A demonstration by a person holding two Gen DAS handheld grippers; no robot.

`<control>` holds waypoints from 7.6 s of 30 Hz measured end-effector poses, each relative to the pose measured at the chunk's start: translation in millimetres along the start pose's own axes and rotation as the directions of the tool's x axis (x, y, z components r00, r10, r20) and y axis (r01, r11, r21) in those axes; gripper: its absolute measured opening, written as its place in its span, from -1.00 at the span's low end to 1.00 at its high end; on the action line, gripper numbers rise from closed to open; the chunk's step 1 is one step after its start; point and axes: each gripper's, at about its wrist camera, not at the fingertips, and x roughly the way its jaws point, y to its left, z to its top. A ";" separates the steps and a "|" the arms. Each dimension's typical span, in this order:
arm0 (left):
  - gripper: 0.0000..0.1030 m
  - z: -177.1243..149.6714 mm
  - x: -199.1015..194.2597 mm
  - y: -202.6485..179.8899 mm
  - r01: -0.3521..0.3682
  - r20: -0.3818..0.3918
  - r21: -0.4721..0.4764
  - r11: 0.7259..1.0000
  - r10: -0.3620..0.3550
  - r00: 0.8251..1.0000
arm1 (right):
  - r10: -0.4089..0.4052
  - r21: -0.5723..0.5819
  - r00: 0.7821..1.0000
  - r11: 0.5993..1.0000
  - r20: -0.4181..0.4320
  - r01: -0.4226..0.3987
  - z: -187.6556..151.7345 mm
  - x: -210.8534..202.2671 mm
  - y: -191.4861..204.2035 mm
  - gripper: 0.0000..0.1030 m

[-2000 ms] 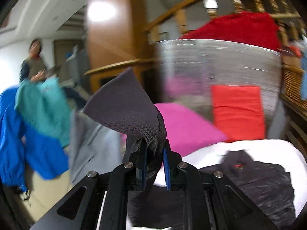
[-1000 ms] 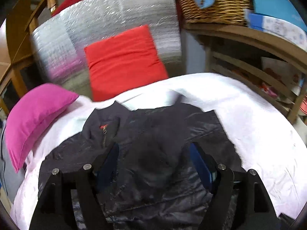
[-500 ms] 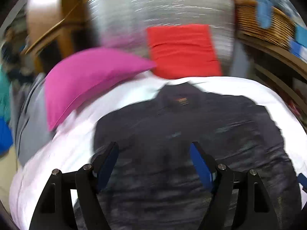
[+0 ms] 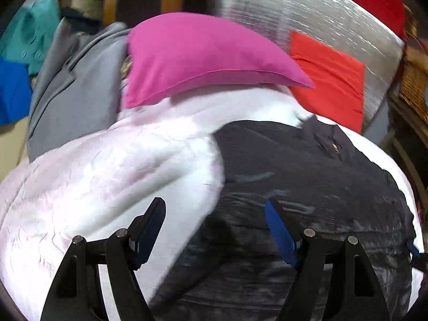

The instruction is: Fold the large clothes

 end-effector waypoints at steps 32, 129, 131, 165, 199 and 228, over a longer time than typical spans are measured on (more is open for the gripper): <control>0.51 3.4 66.7 -51.1 0.035 -0.151 0.145 0.989 -0.012 0.988 | -0.359 -0.576 0.933 0.755 0.034 0.312 -24.6 56.7 75.1 0.52; 0.50 -36.9 44.8 -137.5 0.045 -0.095 0.365 0.930 -0.010 0.995 | -0.444 -0.702 0.881 0.576 0.162 0.419 -57.4 68.5 91.1 0.74; 0.51 -32.6 25.7 -125.3 0.086 -0.103 0.325 0.942 -0.055 0.993 | -0.382 -0.691 0.905 0.604 0.186 0.397 -59.8 36.6 99.3 0.74; 0.55 -55.4 37.7 -237.6 0.153 -0.066 0.488 0.859 -0.139 0.988 | -0.252 -0.262 0.967 0.936 -0.036 0.234 125.6 43.0 -26.1 0.65; 0.69 -17.4 9.6 -160.0 0.312 -0.129 0.308 0.899 -0.285 0.950 | -0.397 -0.591 0.897 0.683 0.194 0.430 6.6 -23.6 64.9 0.35; -0.66 72.9 164.1 -12.7 0.139 -0.195 0.089 0.986 -0.119 0.974 | -0.384 -0.809 0.915 0.574 -0.125 0.130 -74.5 132.3 89.9 0.32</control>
